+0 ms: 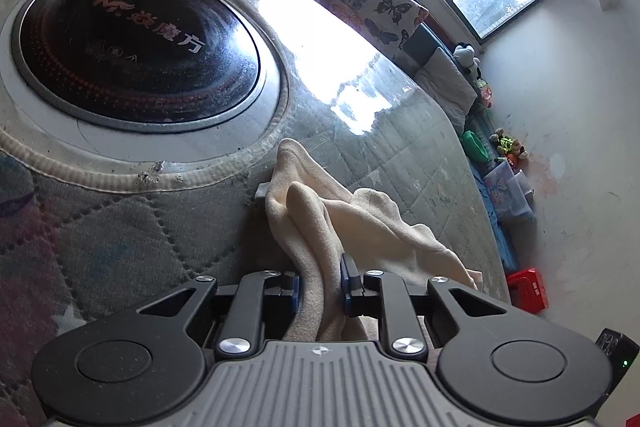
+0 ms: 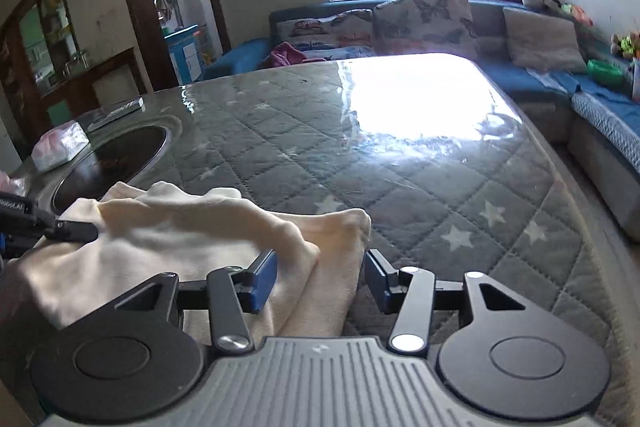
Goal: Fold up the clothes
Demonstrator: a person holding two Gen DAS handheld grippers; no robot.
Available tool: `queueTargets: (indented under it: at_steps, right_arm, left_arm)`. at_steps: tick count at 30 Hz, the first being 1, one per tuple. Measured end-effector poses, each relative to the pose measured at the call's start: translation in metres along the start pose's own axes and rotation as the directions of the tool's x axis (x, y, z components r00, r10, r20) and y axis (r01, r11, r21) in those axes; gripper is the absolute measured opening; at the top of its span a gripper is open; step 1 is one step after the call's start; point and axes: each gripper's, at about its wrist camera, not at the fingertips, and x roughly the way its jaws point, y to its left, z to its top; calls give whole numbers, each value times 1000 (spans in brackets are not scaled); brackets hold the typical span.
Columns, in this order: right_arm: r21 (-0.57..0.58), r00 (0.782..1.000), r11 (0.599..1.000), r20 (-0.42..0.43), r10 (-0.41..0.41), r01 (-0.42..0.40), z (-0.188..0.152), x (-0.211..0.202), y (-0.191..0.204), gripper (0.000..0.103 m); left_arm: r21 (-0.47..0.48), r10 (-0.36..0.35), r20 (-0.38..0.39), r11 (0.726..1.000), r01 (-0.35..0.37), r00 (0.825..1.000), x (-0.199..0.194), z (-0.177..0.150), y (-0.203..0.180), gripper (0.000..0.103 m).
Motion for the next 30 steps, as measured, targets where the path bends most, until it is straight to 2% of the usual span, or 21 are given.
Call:
queueTargets:
  at_steps: [3, 8, 10, 17, 23, 30]
  right_arm:
    - [48, 1000, 999, 3, 21, -21, -2, 2, -10, 50]
    - [38, 999, 999, 10, 38, -39, -2, -1, -6, 45]
    - [29, 999, 999, 7, 44, -44, -1, 0, -1, 34]
    - [18, 999, 999, 30, 29, -29, -2, -6, 5, 14]
    - [19, 997, 1000, 79, 16, -17, -3, -18, 7, 11]
    - [-17, 989, 1000, 145, -9, 11, 3, -38, 11, 10]
  left_arm:
    - [26, 18, 5, 999, -18, 1000, 2, 0, -7, 20]
    - [76, 51, 13, 996, -52, 999, 4, -3, -17, 21]
    - [97, 66, 18, 993, -68, 998, 5, -4, -22, 21]
    - [163, 108, 36, 980, -113, 993, 6, -5, -31, 21]
    - [242, 139, 68, 958, -151, 988, 5, -7, -43, 21]
    - [320, 105, 99, 938, -131, 990, 7, 2, -65, 19]
